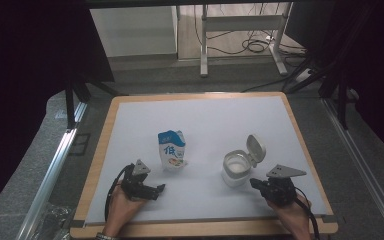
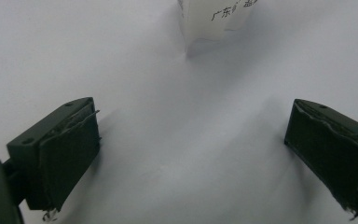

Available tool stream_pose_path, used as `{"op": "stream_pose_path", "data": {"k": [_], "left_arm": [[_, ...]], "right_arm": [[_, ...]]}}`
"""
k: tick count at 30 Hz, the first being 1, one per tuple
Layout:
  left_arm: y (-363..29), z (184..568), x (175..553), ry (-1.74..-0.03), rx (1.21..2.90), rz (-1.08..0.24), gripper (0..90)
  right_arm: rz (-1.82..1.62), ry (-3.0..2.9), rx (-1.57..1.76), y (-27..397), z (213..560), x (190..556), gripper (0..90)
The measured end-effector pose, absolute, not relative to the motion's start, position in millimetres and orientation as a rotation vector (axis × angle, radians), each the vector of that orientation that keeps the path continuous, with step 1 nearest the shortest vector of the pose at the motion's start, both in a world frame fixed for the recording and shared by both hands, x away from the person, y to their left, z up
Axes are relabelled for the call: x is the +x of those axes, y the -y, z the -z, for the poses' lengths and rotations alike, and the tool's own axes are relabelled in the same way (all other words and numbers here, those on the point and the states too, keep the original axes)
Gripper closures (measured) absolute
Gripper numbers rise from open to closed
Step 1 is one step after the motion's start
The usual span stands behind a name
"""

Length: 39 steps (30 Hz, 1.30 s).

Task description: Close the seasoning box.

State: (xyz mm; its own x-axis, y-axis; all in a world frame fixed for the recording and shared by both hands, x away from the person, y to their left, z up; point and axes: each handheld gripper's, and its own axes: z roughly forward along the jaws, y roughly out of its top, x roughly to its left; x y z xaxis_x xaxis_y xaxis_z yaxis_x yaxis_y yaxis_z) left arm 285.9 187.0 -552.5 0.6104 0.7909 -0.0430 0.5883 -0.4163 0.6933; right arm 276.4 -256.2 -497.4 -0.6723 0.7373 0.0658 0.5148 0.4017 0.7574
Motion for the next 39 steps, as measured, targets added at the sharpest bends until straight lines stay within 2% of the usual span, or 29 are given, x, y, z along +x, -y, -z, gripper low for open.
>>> {"op": "stream_pose_path", "data": {"k": [20, 39], "left_arm": [[-187, 553, 286, -1.087, 2.156, -0.387, 0.9], [-187, 553, 286, -1.087, 2.155, -0.387, 1.0]], "right_arm": [[-1.184, -2.323, 1.165, 284, 474, 297, 89.1], [-1.246, -2.284, 1.168, 291, 450, 317, 89.1]]}}
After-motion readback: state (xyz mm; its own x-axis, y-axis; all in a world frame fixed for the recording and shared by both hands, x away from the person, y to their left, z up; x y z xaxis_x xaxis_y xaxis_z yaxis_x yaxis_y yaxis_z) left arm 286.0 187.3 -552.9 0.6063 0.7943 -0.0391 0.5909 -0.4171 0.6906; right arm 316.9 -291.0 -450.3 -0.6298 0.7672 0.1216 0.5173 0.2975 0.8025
